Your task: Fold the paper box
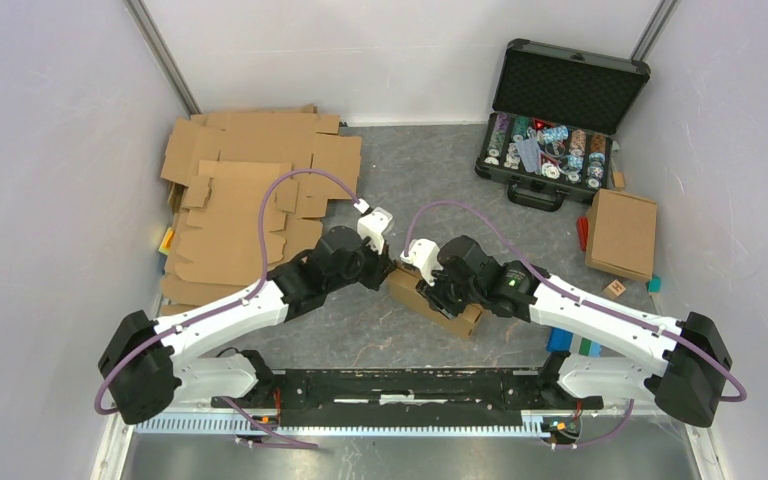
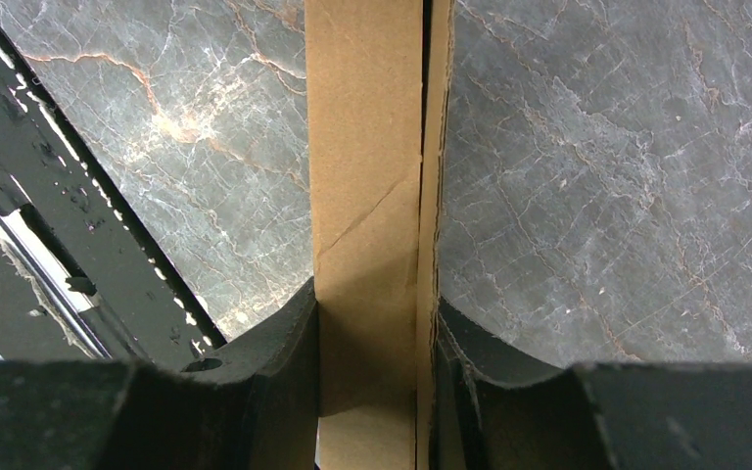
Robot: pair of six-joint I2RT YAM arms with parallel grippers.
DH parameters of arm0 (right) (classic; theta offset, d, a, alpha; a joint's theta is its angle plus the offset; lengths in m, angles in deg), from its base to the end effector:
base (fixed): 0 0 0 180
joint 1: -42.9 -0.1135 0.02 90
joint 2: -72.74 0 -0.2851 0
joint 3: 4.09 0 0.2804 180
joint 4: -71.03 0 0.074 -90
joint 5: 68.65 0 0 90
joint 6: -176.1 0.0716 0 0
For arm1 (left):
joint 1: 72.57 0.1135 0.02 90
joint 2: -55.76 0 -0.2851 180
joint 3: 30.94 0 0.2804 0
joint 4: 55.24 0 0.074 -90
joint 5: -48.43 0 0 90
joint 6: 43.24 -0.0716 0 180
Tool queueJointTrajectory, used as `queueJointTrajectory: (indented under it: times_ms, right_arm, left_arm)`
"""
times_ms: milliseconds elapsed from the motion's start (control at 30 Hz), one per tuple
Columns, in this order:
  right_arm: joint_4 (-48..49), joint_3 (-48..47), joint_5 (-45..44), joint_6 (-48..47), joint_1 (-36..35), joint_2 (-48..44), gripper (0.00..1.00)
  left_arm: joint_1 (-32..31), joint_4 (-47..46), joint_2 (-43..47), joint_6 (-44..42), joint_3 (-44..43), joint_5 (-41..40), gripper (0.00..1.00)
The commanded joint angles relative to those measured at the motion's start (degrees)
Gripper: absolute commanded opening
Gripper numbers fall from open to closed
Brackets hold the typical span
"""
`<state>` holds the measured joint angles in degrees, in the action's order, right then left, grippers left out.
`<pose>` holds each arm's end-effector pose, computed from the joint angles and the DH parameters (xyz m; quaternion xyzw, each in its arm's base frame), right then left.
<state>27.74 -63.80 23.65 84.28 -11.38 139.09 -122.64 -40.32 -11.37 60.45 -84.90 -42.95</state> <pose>0.1599 0.2273 0.2309 -0.4478 0.8257 0.1683 0.2989 0.2007 -0.2371 0.2438 0.2618 0.8166 -0.2629 0.4422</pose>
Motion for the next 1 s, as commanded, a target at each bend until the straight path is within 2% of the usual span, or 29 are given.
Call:
queueJointTrajectory:
  times_ms: [0, 100, 200, 333, 533, 967]
  right_arm:
    - [-0.8, 0.9, -1.1, 0.6, -0.1, -0.8, 0.33]
    - [-0.7, 0.8, -1.1, 0.5, -0.1, -0.5, 0.33]
    - [-0.7, 0.7, -1.1, 0.5, -0.1, -0.2, 0.33]
    - [-0.7, 0.7, -1.0, 0.5, -0.1, -0.3, 0.33]
    - [-0.8, 0.7, -1.1, 0.5, -0.1, -0.2, 0.33]
    - [-0.6, 0.6, -0.6, 0.6, -0.2, 0.1, 0.33]
  left_arm:
    - [-1.0, 4.5, -0.2, 0.7, -1.9, -2.3, 0.20]
    - [-1.4, 4.1, 0.3, 1.6, -1.6, -2.5, 0.25]
    - [-1.5, 4.3, 0.7, 2.1, -2.0, -3.3, 0.25]
    - [-1.5, 5.0, 0.3, 2.7, -2.6, -3.7, 0.18]
    - [-1.9, 5.4, -0.8, 2.8, -3.0, -2.9, 0.17]
    - [-2.5, 8.1, 0.8, 2.3, -5.8, -5.5, 0.25]
